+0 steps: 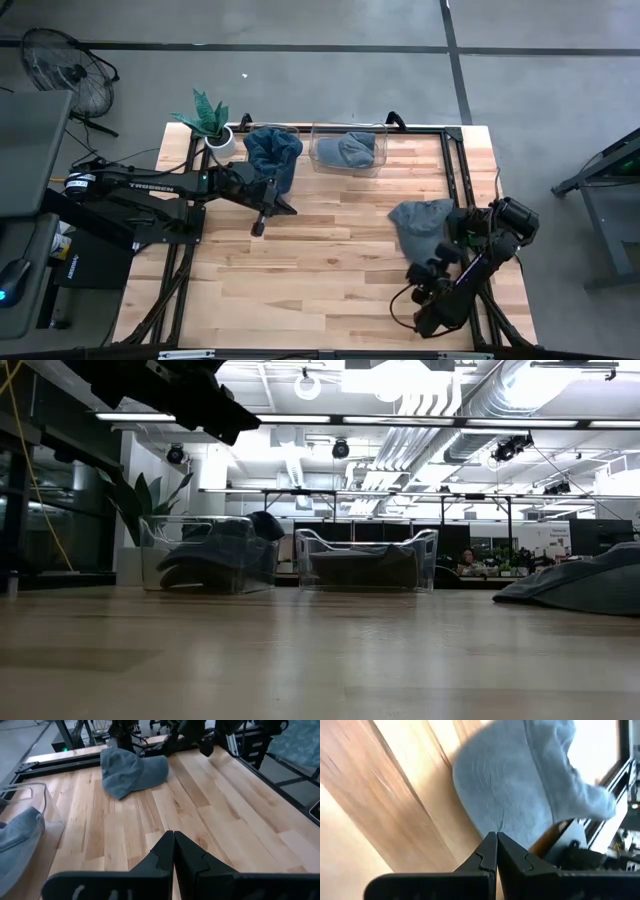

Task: Pick & Place hat
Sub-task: Put the gray cap into the right transparent bin

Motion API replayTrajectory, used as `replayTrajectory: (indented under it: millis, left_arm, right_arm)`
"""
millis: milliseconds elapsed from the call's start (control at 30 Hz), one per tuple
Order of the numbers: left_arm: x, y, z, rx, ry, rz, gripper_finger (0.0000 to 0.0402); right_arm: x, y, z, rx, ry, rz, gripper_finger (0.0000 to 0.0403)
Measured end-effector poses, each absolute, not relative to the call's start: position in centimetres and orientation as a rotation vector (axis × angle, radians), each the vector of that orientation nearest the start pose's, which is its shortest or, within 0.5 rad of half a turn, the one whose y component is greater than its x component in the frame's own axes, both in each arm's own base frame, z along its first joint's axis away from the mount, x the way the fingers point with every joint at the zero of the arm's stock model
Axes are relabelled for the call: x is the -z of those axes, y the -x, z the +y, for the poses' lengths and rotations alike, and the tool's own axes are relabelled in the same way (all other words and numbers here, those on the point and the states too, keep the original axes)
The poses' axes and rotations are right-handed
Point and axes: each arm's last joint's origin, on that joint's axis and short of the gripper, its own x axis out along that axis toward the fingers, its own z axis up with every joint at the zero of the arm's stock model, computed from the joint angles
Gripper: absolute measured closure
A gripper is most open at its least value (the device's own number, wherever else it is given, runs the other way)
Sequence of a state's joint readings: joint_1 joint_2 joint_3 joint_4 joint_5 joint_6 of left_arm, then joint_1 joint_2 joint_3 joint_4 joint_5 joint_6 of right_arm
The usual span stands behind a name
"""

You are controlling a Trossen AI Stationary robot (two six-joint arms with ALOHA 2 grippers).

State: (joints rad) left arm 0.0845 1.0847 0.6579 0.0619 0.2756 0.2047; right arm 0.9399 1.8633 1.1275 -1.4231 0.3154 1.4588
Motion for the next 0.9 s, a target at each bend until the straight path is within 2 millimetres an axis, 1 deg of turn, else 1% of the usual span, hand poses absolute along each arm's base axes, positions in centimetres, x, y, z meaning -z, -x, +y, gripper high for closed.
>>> replayTrajectory:
  millis: [100,267,400,467,567,667,900]
  left_arm:
    - [-25.6,-23.4,1.2,0.224,-0.133,0.339,0.0401]
    - [-25.5,-23.3,1.2,0.223,-0.124,0.346,0.0401]
    - [-25.5,-23.3,1.2,0.224,-0.124,0.346,0.0401]
    - [-25.5,-23.3,1.2,0.223,-0.124,0.346,0.0401]
    - [-25.5,-23.3,1.2,0.224,-0.123,0.349,0.0401]
    - [-25.5,-23.3,1.2,0.225,-0.127,0.351,0.0401]
    - [-25.5,-23.3,1.2,0.227,-0.141,0.349,0.0401]
  right_arm:
    - [-15.9,-16.7,21.2,0.779,0.213,1.394,0.0401]
    - [-15.5,-16.4,22.3,0.631,0.245,1.377,0.0394]
    - [-15.6,-16.0,22.5,0.612,0.280,1.402,0.0381]
    - [-15.6,-15.8,22.5,0.610,0.278,1.423,0.0366]
    - [-15.5,-15.7,22.7,0.604,0.255,1.460,0.0330]
    - [-15.5,-15.7,22.8,0.598,0.235,1.480,0.0284]
    - [-15.7,-15.4,22.4,0.630,0.280,1.488,0.0174]
